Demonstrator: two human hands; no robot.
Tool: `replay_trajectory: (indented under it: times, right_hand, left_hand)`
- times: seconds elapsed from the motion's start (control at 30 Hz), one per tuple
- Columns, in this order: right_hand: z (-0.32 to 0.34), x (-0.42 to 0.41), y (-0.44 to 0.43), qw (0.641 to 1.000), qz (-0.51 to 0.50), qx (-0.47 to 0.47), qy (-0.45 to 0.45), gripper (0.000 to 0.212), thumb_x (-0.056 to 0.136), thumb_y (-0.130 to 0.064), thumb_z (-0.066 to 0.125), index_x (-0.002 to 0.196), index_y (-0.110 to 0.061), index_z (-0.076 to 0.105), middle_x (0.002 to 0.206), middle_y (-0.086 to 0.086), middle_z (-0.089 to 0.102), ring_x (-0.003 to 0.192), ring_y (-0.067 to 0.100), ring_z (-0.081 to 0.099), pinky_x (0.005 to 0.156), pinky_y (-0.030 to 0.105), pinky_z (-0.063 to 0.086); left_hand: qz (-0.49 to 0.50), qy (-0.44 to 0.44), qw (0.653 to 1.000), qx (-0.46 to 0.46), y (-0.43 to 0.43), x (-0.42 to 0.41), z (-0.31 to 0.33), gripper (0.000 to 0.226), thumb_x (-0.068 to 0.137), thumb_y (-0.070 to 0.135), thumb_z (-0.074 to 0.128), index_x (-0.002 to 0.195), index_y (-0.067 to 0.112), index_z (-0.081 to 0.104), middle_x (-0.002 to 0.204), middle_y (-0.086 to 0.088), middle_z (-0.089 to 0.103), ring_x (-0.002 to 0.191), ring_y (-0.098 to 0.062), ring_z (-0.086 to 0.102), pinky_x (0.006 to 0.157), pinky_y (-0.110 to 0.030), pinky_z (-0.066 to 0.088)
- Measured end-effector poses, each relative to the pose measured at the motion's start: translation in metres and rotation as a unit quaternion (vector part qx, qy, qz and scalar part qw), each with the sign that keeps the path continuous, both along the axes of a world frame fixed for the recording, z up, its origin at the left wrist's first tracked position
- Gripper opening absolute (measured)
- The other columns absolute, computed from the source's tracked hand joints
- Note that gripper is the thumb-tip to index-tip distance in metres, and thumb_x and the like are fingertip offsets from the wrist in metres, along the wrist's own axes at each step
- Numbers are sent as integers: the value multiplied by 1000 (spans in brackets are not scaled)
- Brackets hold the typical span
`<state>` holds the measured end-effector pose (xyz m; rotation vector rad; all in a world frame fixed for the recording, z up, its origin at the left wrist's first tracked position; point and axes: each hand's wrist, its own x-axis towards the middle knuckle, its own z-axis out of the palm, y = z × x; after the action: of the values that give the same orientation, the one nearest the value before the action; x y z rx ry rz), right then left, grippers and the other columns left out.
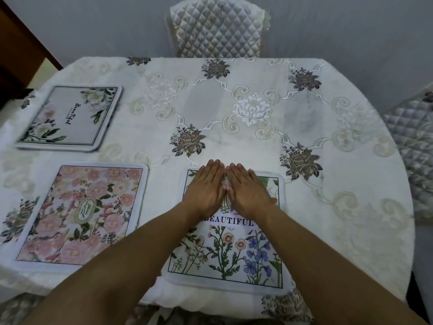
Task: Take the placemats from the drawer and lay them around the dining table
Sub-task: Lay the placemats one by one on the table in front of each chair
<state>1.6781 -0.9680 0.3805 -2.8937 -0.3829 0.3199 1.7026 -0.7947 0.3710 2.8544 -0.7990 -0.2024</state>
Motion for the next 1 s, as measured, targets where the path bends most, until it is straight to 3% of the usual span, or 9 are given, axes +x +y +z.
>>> replay_trajectory:
  times: [0.23,0.4,0.53,0.7,0.8,0.87,0.93,0.97,1.0]
  right_hand:
    - [-10,-22,-71,999,-32,-23,-14,69,97,-54,1,155,-16,0,164,5,2,150,17,-6,121,37,-1]
    - [-6,-35,-62,998,-59,-27,-2,70,98,-54,4,154,-12,-4,164,9,-4,150,21,-9,121,36,-5]
    - [-3,-102,-42,997,-80,-5,16,72,97,-58,-1,152,-14,-13,161,9,-14,148,23,-18,123,40,0]
    - [5,-216,-16,996,-91,-4,24,68,98,-48,24,152,-6,18,161,12,16,150,24,1,118,38,6]
    - [23,-229,-5,993,-104,-8,49,67,97,-46,21,142,-2,42,151,14,37,144,21,5,115,35,6]
    - [40,-224,-3,995,-89,-18,50,59,96,-38,30,140,-2,44,150,13,36,142,19,5,115,32,4]
    - [60,-210,-7,993,-67,-44,91,64,96,-32,34,151,-3,21,160,14,9,148,21,0,119,36,2]
    - [70,-205,-8,986,-68,-53,142,64,97,-31,31,153,-5,13,163,13,3,150,25,1,121,41,5]
    - [87,-202,-8,978,-78,-60,184,62,97,-31,31,152,-5,18,162,14,12,149,28,9,121,45,11]
  left_hand:
    - [44,6,999,2,51,-2,-7,67,101,53,6,155,14,1,164,-8,0,151,-19,-8,121,-37,-3]
    - [84,22,996,-5,51,-17,-4,67,102,49,10,154,9,0,164,-13,0,150,-22,-9,122,-38,-2]
    - [103,31,994,-18,55,-59,1,66,103,45,12,154,7,-3,163,-14,-4,150,-26,-11,123,-43,3]
    - [106,57,992,-23,74,-156,-1,65,102,50,8,153,18,-16,162,-5,-18,149,-20,-18,120,-32,-10]
    - [117,79,990,12,76,-179,4,68,101,52,6,152,13,-16,161,-10,-18,148,-26,-20,114,-28,-19]
    - [119,95,988,33,74,-174,14,68,100,50,6,150,10,-18,159,-13,-21,146,-28,-23,113,-28,-25]
    - [100,122,984,87,71,-164,32,68,102,45,12,151,5,-11,161,-18,-14,149,-31,-14,120,-37,-15]
    - [91,138,979,121,68,-159,43,68,102,43,18,153,3,-3,162,-20,-4,150,-33,-4,122,-42,-4]
    - [84,140,976,143,65,-155,58,67,101,41,26,153,3,7,162,-20,9,150,-34,8,122,-46,7]
